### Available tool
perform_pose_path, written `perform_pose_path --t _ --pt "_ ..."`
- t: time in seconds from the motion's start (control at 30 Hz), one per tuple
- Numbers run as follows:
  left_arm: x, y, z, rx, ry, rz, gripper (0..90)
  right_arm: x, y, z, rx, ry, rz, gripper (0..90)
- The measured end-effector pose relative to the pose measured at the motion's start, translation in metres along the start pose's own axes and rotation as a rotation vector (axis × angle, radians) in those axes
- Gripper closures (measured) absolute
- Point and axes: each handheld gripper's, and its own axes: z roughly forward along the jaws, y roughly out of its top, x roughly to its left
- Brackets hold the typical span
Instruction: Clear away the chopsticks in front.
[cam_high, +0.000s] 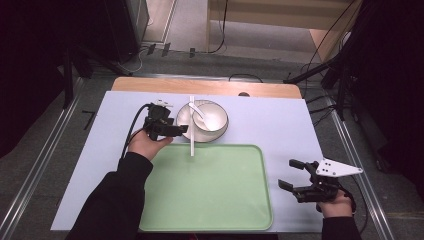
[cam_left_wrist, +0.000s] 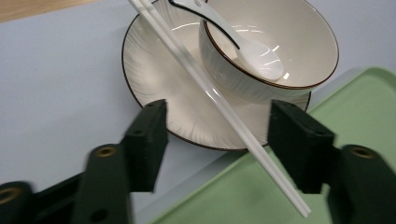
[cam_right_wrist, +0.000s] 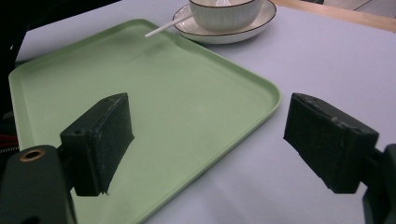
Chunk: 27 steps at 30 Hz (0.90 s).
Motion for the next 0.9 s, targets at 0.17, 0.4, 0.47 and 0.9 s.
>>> perform_pose_path --t 0.17,0.4,0.47,0.9 --pt "-0.003 0.001 0.012 0.015 0.001 -0.04 51.5 0.001 -0.003 -0.005 0.0 -0.013 0.006 15.8" --pt "-0.01 0.0 0.029 0.046 0.014 -0.028 51.8 0.004 -0.006 -0.01 0.0 -0.026 0.013 15.8" --pt "-0.011 -0.001 0.033 0.06 0.035 -0.011 51.8 0.004 -0.007 -0.013 -0.002 -0.031 0.018 15.8" --pt "-0.007 -0.003 0.046 0.085 0.041 -0.037 54.7 0.007 -0.011 -0.02 -0.003 -0.046 0.022 15.8"
